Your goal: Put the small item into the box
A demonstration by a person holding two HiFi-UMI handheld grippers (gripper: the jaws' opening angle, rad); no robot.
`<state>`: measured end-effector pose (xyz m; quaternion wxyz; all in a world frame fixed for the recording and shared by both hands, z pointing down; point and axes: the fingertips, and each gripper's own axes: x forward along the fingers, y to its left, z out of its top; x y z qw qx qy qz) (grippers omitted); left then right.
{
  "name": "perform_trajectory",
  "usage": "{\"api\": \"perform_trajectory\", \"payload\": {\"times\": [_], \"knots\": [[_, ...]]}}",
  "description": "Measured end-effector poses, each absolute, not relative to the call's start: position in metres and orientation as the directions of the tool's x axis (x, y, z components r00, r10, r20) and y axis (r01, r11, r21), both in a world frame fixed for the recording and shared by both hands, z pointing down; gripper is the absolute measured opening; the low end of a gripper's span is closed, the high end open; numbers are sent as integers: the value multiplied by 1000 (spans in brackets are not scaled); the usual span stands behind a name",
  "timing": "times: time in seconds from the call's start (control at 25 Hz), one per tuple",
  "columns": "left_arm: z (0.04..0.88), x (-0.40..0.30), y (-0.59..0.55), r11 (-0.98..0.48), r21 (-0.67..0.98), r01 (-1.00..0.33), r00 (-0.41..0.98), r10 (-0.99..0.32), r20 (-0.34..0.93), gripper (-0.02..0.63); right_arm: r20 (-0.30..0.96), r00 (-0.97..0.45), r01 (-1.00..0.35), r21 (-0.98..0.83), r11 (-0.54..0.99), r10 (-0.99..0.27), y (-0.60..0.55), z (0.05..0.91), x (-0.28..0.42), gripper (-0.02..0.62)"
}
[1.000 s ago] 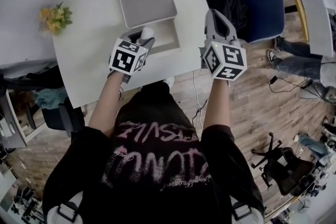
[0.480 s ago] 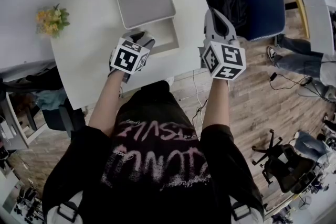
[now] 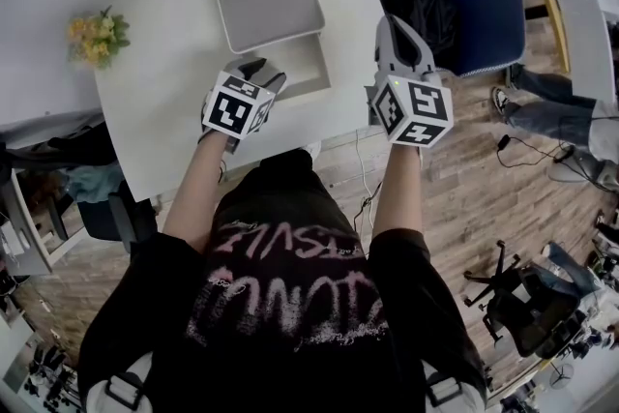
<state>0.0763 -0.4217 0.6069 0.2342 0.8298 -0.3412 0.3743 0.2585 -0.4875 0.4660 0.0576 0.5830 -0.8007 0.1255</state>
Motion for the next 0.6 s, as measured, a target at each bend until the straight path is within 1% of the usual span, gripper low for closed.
{"api": "perform_trajectory", "payload": {"times": [0.32, 0.6], "knots": [[587, 63, -423, -608, 129, -784, 486, -472, 736, 178, 227, -313, -949, -124, 291, -922, -481, 458, 254, 11], [559, 52, -429, -568, 94, -818, 469, -564, 679, 118, 216, -318, -948, -109, 300, -923, -470, 448, 247, 11]]}}
